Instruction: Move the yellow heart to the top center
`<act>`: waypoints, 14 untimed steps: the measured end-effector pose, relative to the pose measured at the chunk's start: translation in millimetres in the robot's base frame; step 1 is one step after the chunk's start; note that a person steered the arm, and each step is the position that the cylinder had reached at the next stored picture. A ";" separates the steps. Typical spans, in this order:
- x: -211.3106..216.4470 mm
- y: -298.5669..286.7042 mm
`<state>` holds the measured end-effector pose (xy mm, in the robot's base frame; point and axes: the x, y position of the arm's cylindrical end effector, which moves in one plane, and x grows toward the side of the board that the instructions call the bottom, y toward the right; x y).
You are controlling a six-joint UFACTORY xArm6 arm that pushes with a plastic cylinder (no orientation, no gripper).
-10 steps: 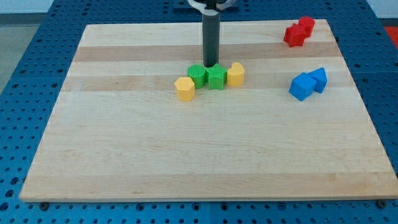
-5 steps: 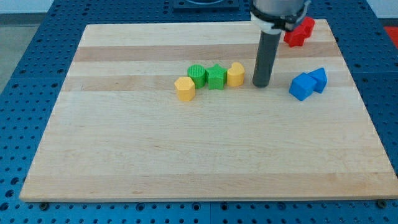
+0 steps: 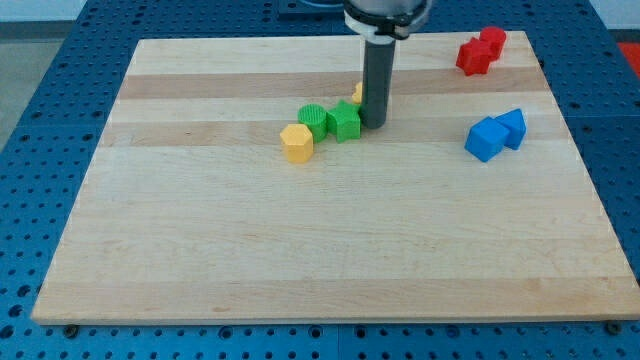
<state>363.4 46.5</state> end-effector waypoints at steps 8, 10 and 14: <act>-118.8 11.6; -128.8 -5.6; -119.9 -19.1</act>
